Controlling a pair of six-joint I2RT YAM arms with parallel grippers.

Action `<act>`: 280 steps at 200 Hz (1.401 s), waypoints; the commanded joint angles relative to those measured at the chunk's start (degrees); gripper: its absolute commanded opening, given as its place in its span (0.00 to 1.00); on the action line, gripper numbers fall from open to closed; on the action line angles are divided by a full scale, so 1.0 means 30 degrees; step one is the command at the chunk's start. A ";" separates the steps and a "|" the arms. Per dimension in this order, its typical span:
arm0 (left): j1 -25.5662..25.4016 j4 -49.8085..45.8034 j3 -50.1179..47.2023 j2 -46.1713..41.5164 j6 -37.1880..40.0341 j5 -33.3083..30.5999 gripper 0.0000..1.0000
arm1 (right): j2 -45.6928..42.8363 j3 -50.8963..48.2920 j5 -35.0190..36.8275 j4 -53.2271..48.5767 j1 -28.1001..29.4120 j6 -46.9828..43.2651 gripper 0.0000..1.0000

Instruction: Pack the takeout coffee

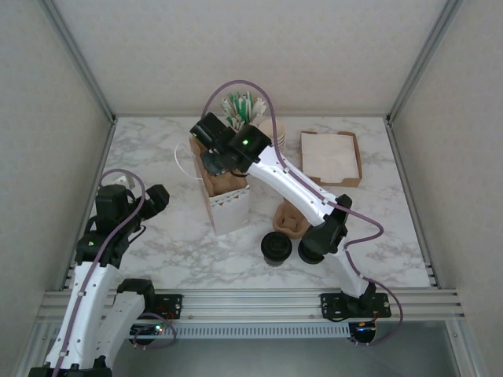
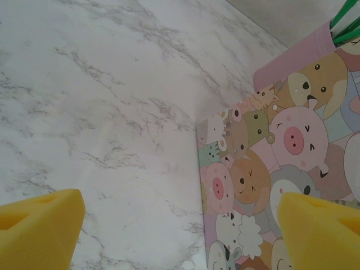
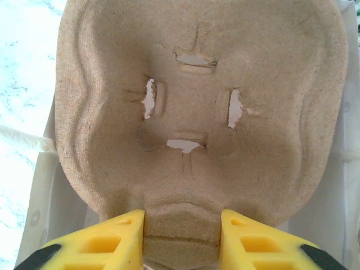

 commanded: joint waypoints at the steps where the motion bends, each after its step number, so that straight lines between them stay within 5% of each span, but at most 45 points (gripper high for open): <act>1: -0.0092 -0.0460 0.0510 0.0012 0.0269 -0.0067 0.89 | 0.0466 0.0722 -0.0181 -0.0713 0.0258 0.0176 0.33; 280: -0.0118 -0.0431 0.0510 0.0084 0.0293 -0.0124 0.89 | 0.3795 0.1978 -0.0524 -0.2384 0.0229 -0.0203 0.33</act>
